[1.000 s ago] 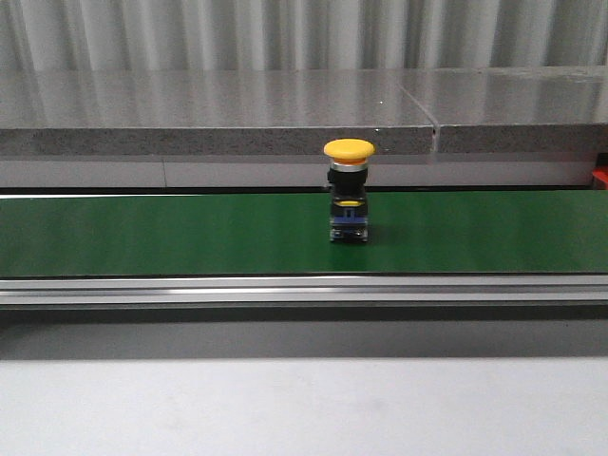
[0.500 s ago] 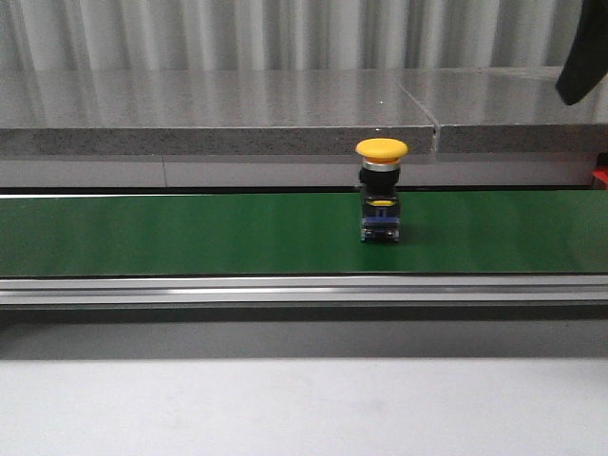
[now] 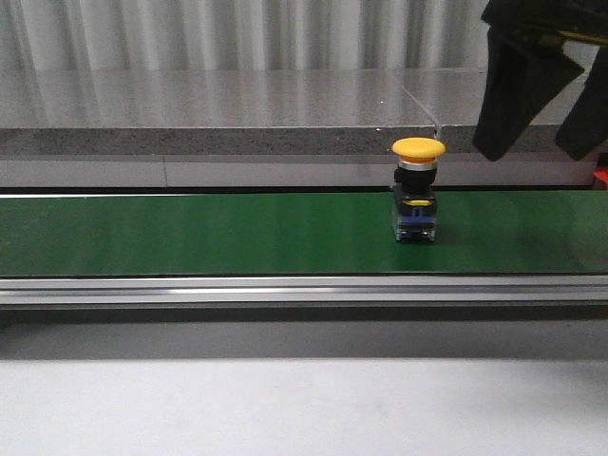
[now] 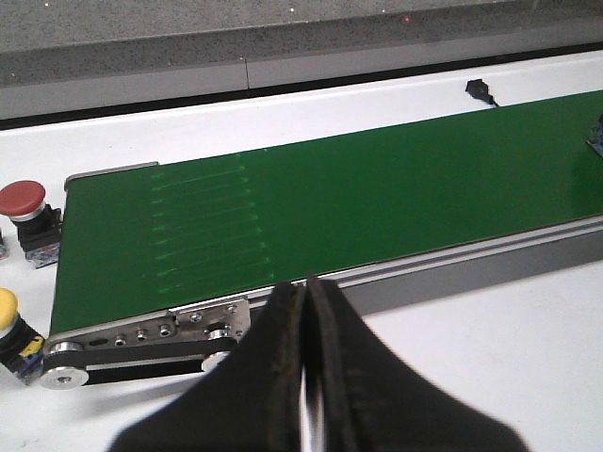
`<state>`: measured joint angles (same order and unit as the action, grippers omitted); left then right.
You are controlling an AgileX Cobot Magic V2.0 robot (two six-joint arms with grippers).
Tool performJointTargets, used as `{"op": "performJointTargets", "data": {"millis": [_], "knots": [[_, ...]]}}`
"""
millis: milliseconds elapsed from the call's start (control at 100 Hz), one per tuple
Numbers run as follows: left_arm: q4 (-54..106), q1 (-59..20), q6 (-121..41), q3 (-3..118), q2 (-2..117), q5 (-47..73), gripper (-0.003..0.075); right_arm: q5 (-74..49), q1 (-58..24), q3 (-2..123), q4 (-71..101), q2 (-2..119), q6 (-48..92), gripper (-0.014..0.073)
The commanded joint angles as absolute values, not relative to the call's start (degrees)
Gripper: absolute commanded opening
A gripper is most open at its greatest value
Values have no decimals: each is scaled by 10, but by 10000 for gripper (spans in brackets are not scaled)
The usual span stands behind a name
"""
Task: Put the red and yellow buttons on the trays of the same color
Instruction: 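Lower the right gripper onto the yellow button on the belt and grasp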
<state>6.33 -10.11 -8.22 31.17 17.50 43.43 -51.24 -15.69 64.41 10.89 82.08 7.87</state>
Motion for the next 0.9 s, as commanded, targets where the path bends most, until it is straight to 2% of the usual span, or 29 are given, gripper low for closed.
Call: {"op": "performJointTargets", "data": {"millis": [0,370,560,660,780,890], "knots": [[72,-106,-78,327,180,394,-21,-515,-158,687,112,833,103,580],[72,-106,-78,327,180,394,-21,-498,-158,734,129,905,138,580],[72,-106,-78,327,180,394,-21,-449,-158,735,136,907,145,576],[72,-106,-78,327,180,394,-21,-436,-158,735,136,907,145,479],[72,-106,-78,327,180,394,-21,-444,-158,735,136,907,145,265],[72,-106,-78,327,180,394,-21,-445,-158,735,136,905,145,176]]}}
